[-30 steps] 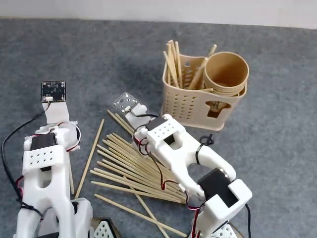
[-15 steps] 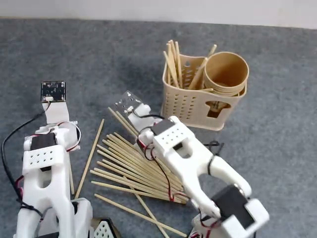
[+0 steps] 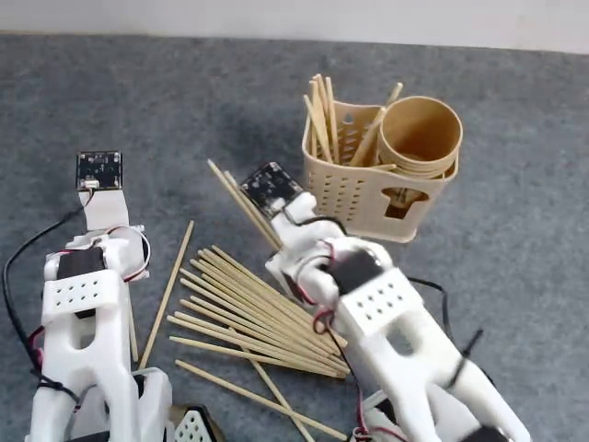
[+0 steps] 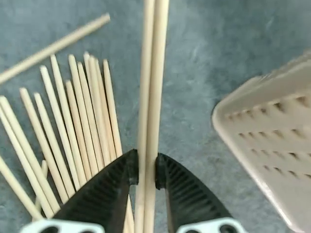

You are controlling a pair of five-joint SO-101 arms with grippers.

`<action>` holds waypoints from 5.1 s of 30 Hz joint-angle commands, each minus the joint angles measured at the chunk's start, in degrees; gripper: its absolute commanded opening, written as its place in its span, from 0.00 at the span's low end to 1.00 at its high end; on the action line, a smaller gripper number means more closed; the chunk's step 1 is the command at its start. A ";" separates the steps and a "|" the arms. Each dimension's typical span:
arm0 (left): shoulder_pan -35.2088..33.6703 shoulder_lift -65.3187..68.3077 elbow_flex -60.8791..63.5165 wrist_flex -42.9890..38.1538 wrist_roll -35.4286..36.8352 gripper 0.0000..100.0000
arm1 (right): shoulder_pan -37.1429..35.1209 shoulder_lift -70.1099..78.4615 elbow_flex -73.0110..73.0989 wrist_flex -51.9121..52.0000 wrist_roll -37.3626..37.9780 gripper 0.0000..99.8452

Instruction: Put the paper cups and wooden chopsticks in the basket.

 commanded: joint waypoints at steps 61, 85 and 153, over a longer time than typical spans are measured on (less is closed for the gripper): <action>-0.84 -1.89 -0.22 -0.97 0.53 0.01 | 19.82 -1.98 3.91 -56.31 -9.14 0.01; -0.84 -1.89 -0.22 -0.97 0.53 0.01 | 19.38 -26.86 4.88 -29.49 -9.23 0.12; 38.46 -2.33 -59.21 3.16 4.22 0.01 | 5.23 -32.48 39.78 -30.20 -7.38 0.12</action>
